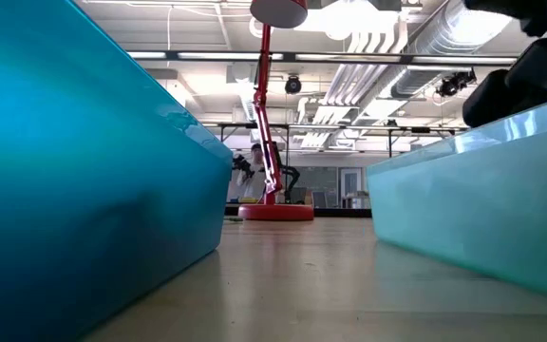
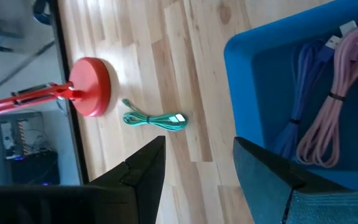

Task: Pick & Place USB Port
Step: Put the green charger cable into the blue bin

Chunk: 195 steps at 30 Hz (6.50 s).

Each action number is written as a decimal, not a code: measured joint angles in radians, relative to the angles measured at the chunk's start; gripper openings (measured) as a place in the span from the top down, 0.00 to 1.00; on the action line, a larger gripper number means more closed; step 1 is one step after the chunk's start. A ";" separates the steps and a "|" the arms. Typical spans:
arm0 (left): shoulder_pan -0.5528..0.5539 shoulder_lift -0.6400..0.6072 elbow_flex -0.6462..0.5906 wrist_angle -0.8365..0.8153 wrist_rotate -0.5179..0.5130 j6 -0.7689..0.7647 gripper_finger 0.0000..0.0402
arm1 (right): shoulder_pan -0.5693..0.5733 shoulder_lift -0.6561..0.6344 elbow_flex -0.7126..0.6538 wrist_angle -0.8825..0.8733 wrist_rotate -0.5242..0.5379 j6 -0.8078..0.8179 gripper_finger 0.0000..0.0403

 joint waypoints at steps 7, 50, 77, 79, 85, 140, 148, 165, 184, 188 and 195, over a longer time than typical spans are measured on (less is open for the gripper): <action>0.001 0.000 0.000 0.000 0.044 -0.003 0.55 | -0.020 0.000 0.041 0.030 -0.127 0.001 0.58; 0.846 -0.013 0.000 0.023 0.268 0.356 0.55 | 0.029 0.000 0.481 -0.555 0.409 -0.255 0.58; 1.107 -0.013 -0.403 0.487 0.684 -0.056 0.55 | 0.154 0.000 0.480 -0.555 0.525 -0.063 0.58; 1.096 -0.013 -0.412 0.497 0.670 -0.053 0.55 | 0.154 0.000 0.480 -0.555 0.525 -0.063 0.58; 1.067 -0.013 -0.457 0.538 0.653 -0.101 0.55 | 0.168 0.000 0.479 -0.555 0.525 -0.053 0.58; 1.062 0.159 -0.456 0.652 0.648 0.054 0.95 | 0.180 0.001 0.346 -0.489 0.554 -0.101 0.58; 1.059 0.169 -0.382 0.557 0.627 0.164 0.98 | 0.181 0.001 0.346 -0.485 0.553 -0.098 0.58; 0.701 0.123 0.097 -0.003 0.425 0.240 0.99 | 0.222 0.001 0.346 -0.479 0.606 -0.082 0.58; 0.028 0.095 0.117 0.035 0.503 -0.153 0.98 | 0.291 0.001 0.346 -0.458 0.761 -0.022 0.58; -0.020 0.122 0.116 0.060 0.458 -0.193 0.99 | 0.290 0.001 0.346 -0.438 0.798 -0.052 0.58; -0.019 0.208 0.116 0.125 0.489 -0.128 0.99 | 0.290 0.001 0.346 -0.418 0.822 -0.075 0.58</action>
